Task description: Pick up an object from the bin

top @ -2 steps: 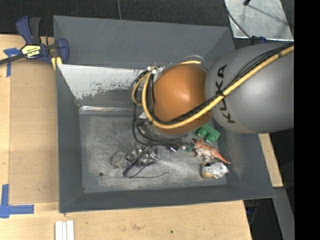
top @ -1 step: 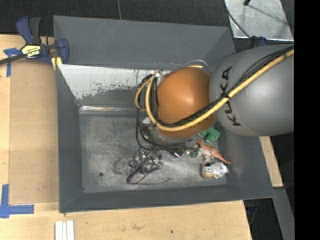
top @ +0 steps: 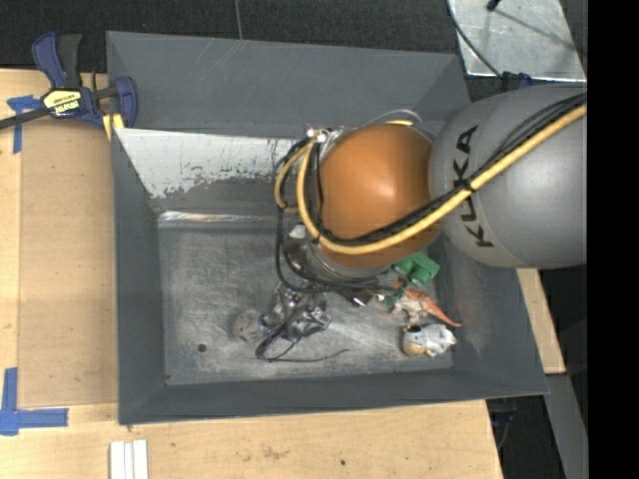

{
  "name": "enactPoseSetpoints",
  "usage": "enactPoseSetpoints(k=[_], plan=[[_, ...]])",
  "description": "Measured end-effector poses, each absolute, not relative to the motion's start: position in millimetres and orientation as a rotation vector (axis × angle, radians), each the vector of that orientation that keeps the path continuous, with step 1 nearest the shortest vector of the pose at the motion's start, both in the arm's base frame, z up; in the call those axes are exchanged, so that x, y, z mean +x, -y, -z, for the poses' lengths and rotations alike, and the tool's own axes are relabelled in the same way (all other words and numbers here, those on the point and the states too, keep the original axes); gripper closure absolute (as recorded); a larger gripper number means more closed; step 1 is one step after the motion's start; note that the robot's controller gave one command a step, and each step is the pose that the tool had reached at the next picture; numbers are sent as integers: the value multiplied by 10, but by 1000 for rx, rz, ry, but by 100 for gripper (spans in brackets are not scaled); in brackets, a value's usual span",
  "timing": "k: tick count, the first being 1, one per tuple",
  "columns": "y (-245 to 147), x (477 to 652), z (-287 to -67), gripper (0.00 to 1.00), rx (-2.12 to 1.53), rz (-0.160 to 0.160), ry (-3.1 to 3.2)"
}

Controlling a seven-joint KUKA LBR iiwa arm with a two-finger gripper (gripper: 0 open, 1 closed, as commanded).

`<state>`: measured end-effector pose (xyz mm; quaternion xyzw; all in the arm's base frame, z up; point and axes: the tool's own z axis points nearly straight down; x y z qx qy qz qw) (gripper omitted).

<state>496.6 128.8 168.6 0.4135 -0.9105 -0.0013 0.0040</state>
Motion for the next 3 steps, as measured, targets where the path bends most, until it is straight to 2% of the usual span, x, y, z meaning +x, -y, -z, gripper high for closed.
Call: enactPoseSetpoints(k=[1, 2, 3], plan=[[-1305, 5026, -1592, 100, 1471, -2, 2782], [-1218, 4993, -1766, 100, 1797, 5, 2573], [-1185, 4997, -1870, 100, 1793, 1, 2583]])
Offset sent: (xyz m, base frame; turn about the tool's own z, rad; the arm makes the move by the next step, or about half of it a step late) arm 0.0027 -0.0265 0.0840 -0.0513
